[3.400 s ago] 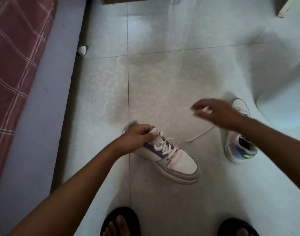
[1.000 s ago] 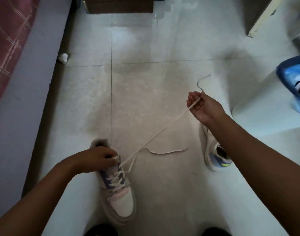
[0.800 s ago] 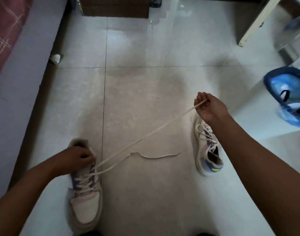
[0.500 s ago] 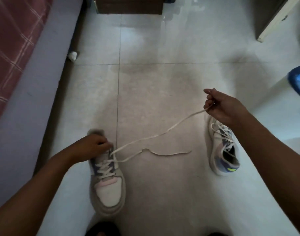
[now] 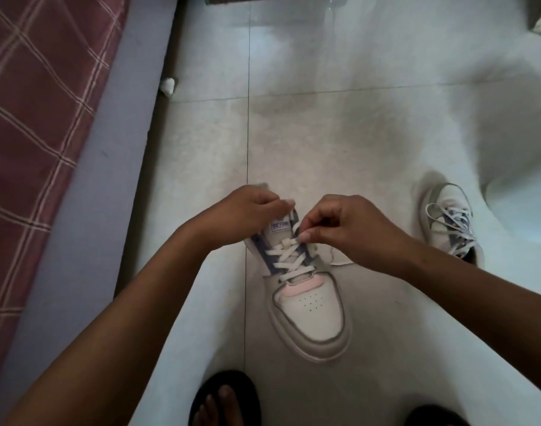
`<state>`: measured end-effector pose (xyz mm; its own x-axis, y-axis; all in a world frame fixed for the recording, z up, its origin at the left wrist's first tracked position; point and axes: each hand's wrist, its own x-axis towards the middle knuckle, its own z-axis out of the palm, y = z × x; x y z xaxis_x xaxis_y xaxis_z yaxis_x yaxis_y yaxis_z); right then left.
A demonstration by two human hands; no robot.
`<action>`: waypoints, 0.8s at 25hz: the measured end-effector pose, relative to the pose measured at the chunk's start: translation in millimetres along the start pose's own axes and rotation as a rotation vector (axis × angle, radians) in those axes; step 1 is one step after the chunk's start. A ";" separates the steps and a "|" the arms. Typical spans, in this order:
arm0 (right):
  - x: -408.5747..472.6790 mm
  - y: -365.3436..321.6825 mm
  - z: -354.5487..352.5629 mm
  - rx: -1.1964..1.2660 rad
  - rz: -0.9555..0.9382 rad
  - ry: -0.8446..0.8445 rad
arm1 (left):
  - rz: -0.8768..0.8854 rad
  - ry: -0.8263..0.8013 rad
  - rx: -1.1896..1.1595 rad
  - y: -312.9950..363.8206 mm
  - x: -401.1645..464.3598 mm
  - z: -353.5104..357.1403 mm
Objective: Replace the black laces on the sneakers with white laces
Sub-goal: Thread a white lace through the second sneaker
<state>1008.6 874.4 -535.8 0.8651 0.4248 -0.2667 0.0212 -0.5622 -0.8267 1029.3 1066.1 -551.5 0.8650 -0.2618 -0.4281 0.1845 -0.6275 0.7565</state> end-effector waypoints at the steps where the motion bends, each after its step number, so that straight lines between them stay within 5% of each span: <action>1: -1.1 -0.4 1.1 0.008 -0.015 0.028 | 0.003 0.002 -0.013 2.9 -1.0 0.4; 12: -8.0 3.4 8.0 -0.027 -0.078 0.113 | -0.028 0.053 0.005 17.7 -8.2 7.2; 17: -6.2 7.3 8.4 0.395 0.021 0.118 | -0.040 0.087 -0.007 19.4 -8.7 15.2; 20: -7.0 11.3 10.8 0.440 0.013 0.184 | -0.080 0.122 -0.051 18.3 -7.2 18.5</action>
<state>997.4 872.7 -548.6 0.9391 0.2645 -0.2195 -0.1705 -0.1962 -0.9656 1017.8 1042.9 -543.8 0.8960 -0.1195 -0.4277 0.2762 -0.6042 0.7474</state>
